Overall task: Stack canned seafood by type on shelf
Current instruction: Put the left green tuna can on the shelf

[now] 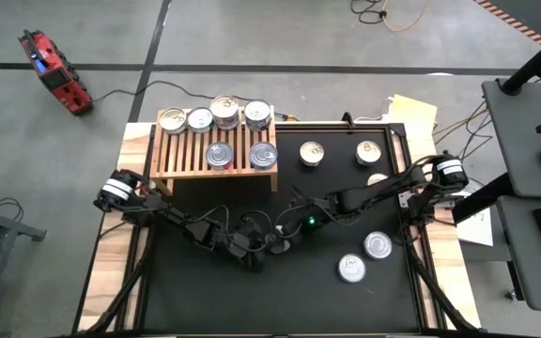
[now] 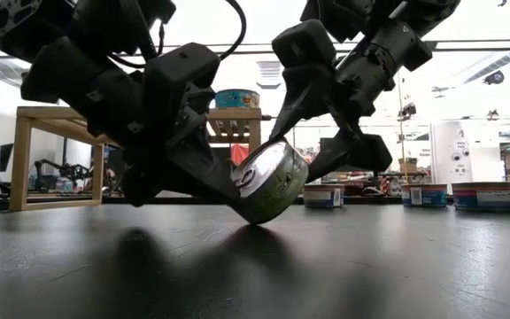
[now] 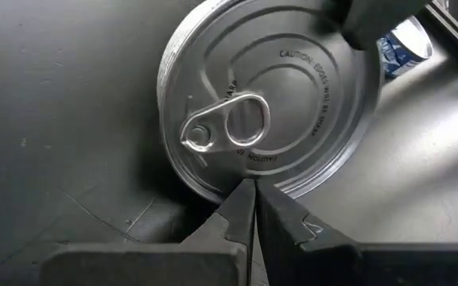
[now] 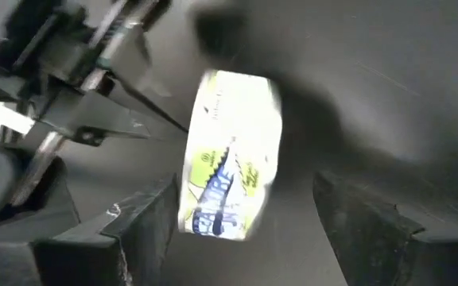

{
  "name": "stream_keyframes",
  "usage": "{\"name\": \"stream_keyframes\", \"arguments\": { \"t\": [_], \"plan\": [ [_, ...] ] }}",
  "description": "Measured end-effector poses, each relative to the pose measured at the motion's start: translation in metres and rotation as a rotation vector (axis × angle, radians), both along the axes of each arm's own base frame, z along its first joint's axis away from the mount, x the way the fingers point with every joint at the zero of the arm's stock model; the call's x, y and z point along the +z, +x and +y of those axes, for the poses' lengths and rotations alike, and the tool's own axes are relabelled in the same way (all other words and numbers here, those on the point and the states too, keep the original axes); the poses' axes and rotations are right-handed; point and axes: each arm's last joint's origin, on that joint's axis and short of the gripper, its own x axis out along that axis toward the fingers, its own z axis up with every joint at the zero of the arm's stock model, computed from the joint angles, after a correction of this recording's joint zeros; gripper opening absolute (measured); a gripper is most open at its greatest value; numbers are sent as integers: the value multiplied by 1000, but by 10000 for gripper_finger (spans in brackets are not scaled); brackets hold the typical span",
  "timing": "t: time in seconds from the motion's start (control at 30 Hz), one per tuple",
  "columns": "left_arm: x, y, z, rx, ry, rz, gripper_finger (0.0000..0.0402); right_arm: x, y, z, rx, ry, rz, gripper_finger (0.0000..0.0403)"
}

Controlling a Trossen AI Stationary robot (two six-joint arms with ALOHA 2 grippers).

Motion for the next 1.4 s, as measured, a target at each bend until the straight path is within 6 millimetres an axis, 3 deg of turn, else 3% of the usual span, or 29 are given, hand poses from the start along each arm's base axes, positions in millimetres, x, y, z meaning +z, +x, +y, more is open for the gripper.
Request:
{"name": "stream_keyframes", "arguments": {
  "t": [0.3, 0.5, 0.67, 0.83, 0.97, 1.2, 1.4],
  "plan": [
    [0, 0, 0, 0, 4, -2, 0, -11, 7, 2, 25, 15, -21, 306],
    [0, 0, 0, 0, 4, -4, 0, -20, 15, 5, 45, 33, -62, 291],
    [0, 0, 0, 0, 3, -8, 0, -21, 15, 5, 49, 35, -57, 236],
    [2, 1, -1, -1, -9, -11, 0, -22, 15, 5, 55, 24, -58, 132],
    [12, 5, -2, -18, -33, -40, 0, -20, 14, 5, 75, 10, -60, 130],
    [34, -1, -1, -39, -32, -47, 0, 2, 2, 1, 95, -10, -45, 130],
    [68, -12, 3, -76, 23, -105, 0, 40, -17, -8, 54, -84, -90, 130]
  ]
}}
